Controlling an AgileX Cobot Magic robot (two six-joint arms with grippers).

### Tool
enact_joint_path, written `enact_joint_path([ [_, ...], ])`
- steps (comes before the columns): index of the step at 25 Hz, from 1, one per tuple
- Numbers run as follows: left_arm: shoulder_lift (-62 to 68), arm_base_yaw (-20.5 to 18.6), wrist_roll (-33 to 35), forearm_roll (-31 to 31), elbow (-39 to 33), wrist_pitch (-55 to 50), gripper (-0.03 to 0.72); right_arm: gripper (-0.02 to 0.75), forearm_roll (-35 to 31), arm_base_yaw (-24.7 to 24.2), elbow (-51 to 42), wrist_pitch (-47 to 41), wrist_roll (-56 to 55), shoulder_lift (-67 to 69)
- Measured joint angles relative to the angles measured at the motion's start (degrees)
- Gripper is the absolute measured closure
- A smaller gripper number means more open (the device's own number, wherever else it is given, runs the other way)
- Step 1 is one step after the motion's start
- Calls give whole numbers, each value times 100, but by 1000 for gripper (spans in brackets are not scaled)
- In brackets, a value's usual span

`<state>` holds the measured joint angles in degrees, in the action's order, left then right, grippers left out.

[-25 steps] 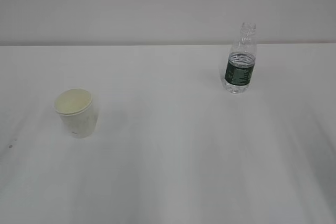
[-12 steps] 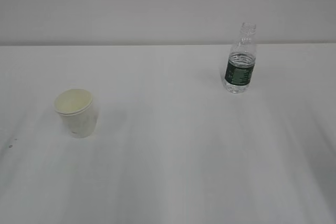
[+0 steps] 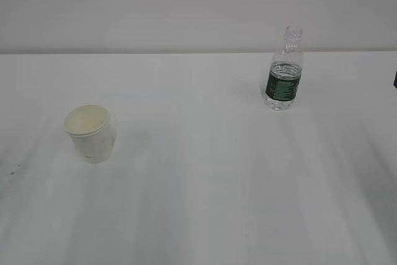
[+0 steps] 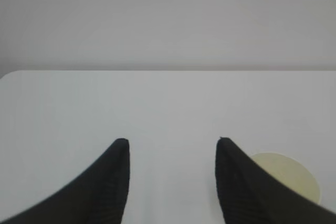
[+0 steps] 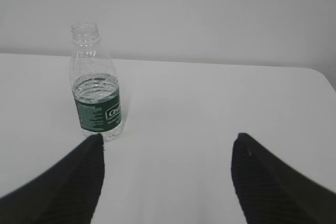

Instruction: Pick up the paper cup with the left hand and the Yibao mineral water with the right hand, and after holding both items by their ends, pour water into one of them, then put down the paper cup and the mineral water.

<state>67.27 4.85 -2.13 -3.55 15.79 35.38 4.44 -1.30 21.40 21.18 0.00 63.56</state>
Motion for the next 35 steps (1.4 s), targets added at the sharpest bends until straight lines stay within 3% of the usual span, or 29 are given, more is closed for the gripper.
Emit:
enact_joint_path([
  [21,1142,0,-740,1235,0,882,337,167,10,0,0,263,-46,846],
  [35,1169,0,-766,1393,0,1052,337,167,512,0,0,1947,-529,2254],
])
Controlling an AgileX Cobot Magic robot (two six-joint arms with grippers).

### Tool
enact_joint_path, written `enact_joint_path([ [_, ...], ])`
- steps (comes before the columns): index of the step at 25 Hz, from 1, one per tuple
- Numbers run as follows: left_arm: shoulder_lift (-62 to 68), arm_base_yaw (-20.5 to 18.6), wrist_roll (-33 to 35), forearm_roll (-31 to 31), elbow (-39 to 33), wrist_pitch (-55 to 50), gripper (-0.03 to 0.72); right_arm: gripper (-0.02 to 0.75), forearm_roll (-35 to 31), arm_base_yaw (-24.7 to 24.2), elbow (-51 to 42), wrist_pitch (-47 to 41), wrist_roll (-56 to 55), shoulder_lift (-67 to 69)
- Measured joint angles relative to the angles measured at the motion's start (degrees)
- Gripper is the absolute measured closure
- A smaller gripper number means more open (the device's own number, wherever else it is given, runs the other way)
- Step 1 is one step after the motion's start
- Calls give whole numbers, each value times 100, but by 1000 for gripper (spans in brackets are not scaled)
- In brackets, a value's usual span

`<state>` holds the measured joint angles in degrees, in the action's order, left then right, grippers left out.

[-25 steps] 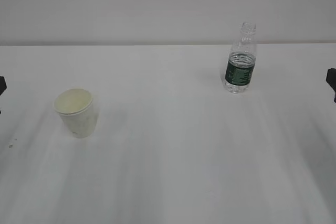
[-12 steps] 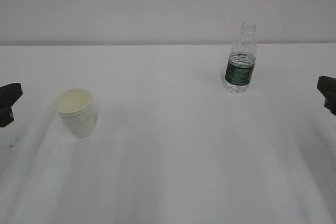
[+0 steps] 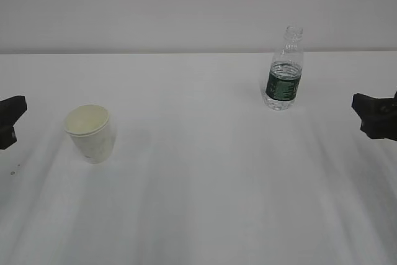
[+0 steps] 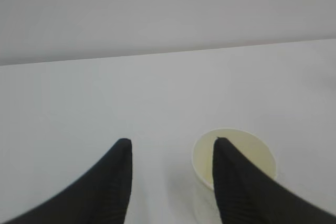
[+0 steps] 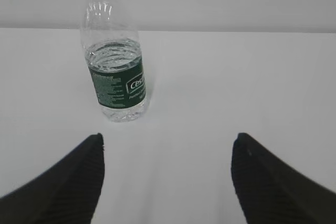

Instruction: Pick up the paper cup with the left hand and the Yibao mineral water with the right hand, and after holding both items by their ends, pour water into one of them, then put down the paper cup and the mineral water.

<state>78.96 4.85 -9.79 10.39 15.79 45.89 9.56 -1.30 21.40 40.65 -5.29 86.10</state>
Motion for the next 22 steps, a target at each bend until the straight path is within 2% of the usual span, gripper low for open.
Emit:
enact_joint_path([
  [16,12,0,-12,160,0,22,338,167,30,0,32,1771,-81,1520],
  [22,324,0,-164,412,0,336,338,167,49,0,63,2411,-172,2245],
])
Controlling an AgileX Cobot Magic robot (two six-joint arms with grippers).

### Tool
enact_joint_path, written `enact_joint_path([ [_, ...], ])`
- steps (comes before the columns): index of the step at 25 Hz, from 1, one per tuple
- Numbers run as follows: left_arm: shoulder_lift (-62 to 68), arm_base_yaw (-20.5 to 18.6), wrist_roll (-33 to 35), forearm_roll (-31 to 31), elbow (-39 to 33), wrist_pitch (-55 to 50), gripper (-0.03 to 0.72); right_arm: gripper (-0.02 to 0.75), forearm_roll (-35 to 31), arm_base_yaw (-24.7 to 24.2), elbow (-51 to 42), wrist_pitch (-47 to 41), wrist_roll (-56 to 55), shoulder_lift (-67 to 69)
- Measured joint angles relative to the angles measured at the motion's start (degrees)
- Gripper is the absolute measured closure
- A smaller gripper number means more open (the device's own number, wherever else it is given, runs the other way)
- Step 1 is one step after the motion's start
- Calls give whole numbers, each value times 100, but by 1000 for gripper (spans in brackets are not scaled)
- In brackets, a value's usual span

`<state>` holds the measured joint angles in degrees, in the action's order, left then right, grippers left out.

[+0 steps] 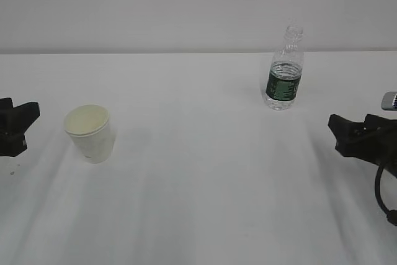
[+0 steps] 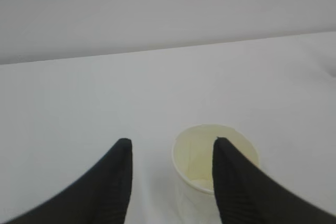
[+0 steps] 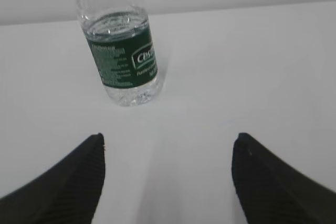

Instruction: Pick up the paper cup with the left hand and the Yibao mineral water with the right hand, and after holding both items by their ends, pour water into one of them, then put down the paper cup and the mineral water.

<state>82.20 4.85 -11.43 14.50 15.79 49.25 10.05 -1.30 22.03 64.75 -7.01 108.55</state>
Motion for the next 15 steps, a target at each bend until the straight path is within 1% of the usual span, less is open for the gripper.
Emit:
enact_joint_path([
  [4,126,0,-22,66,0,140,338,167,0,0,14,13,-14,245],
  [11,245,0,-35,119,0,328,338,167,100,0,38,34,-14,256],
  [15,615,0,-35,194,10,725,338,167,169,0,158,47,-3,269],
])
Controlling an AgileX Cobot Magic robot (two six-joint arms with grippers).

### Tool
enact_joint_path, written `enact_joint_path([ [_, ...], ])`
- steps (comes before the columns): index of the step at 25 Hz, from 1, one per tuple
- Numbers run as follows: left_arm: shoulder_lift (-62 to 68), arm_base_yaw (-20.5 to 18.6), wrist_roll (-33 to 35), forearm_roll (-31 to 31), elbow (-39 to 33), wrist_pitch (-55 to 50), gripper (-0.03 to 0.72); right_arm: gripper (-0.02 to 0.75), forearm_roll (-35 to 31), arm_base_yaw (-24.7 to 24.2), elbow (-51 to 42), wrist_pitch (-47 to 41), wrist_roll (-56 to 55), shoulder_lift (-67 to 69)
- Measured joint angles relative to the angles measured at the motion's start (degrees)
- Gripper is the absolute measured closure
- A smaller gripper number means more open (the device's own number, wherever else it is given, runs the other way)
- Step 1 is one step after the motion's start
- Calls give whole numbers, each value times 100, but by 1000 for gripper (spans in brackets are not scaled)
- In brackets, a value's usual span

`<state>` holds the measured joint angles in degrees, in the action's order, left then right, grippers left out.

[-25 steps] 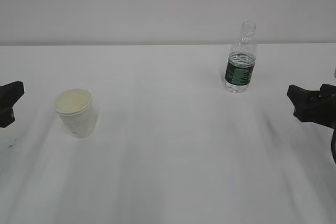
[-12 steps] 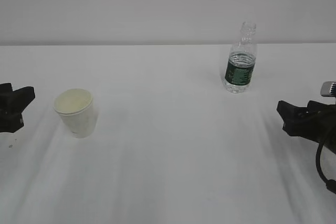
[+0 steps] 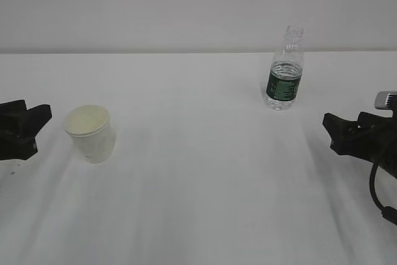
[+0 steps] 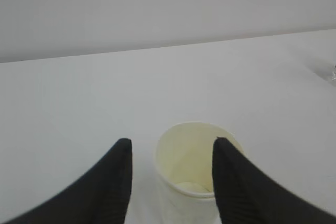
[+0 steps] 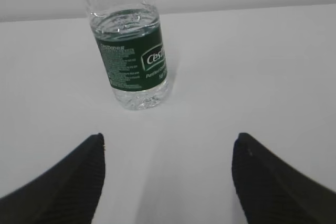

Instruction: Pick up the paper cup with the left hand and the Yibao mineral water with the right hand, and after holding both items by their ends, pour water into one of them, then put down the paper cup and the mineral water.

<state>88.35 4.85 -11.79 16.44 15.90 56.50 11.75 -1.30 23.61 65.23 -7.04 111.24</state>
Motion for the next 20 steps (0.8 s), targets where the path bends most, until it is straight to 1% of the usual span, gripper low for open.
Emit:
enact_joint_path([
  [7,514,0,0,183,18,742,339,167,227,0,303,37,52,278],
  [15,562,0,-4,528,22,843,339,167,612,0,769,37,52,684],
  [20,562,0,-4,648,22,864,339,167,708,0,982,37,231,706],
])
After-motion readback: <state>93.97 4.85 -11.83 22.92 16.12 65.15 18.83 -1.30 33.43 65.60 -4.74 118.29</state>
